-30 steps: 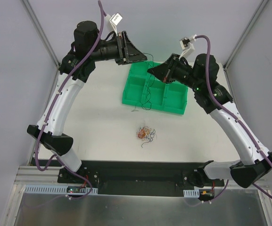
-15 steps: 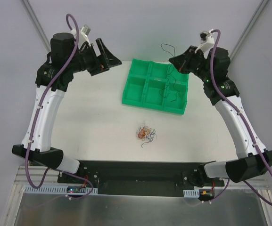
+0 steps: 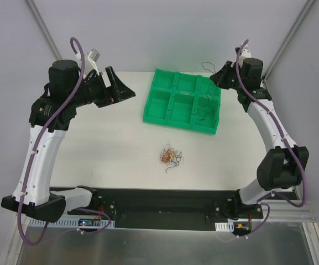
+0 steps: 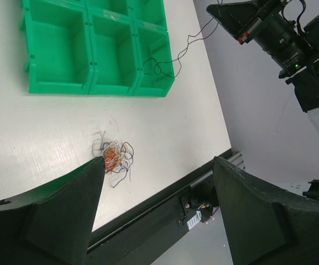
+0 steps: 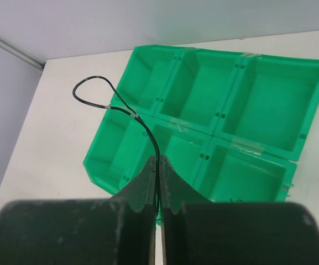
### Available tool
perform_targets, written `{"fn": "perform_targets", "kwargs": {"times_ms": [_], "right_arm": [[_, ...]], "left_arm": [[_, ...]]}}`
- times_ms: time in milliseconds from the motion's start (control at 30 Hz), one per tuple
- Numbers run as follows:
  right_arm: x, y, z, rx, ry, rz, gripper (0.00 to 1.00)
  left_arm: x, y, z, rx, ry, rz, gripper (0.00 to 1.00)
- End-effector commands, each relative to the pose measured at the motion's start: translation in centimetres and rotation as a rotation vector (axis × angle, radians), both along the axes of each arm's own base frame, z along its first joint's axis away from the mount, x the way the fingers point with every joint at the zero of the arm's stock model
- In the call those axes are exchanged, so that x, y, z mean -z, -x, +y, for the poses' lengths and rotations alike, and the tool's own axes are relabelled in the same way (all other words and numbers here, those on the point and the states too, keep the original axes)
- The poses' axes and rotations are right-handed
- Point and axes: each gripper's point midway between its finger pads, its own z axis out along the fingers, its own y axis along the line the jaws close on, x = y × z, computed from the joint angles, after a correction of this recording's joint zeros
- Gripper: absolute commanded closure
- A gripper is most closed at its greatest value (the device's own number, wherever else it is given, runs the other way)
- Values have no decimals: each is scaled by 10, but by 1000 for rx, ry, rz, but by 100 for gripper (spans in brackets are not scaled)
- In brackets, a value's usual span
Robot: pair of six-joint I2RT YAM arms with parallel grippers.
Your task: Untangle the cables
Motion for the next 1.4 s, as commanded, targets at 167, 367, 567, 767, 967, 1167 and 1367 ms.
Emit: {"fn": "perform_targets", "kwargs": {"times_ms": [167,367,567,767,967,1167,1367], "right_arm": [[5,-31,-14,5,44,-58,100],[55,-50,-13,110,-36,57,100],[115,-54,-20,239,-59,213,100],[154,-56,-24,346,-47,366,100],[182,-43,-28,374,61,510,100],[191,-13,-27,371,151,533,100],[212,0,-23,341,161,602,100]], "left_arm": [[-7,-6,-3,19,-8,-10,23],[0,-17,-12,35,12,47,24],[-4,-14,-14,51,23,52,25],[-3,-14,-11,37,8,50,25],[-4,-10,-11,44,15,51,25],[11,-7,-6,12,0,86,25],[16,-16,-7,-2,-7,102,26]]}}
